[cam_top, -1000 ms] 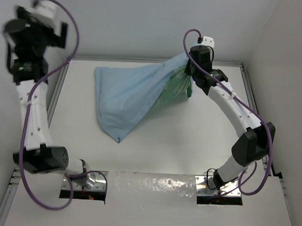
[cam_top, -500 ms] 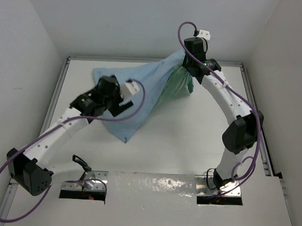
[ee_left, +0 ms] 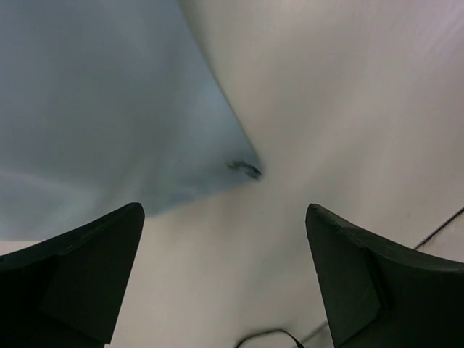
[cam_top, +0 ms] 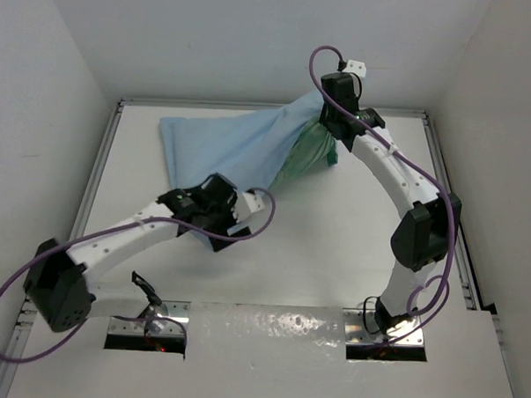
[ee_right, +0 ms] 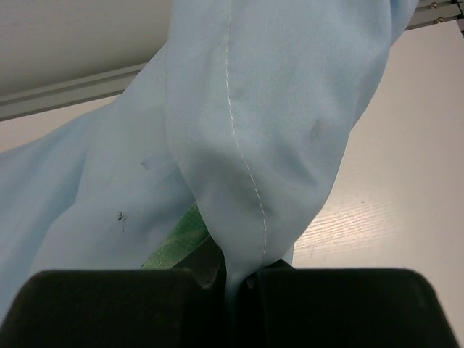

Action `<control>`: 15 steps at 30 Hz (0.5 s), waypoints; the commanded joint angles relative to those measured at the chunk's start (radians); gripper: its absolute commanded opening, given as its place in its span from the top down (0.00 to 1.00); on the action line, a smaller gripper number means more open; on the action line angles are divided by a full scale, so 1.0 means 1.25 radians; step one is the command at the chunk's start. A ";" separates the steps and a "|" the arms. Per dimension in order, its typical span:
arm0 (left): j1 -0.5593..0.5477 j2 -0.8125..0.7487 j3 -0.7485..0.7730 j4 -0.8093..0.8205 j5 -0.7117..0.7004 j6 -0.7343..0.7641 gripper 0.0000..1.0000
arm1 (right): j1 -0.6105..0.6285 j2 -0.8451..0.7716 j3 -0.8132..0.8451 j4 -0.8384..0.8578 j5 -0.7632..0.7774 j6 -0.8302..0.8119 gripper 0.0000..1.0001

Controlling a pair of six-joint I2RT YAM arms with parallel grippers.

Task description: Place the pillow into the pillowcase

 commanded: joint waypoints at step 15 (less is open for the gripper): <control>0.001 0.148 -0.231 0.217 -0.011 0.000 0.12 | 0.005 -0.079 -0.070 0.091 0.002 -0.015 1.00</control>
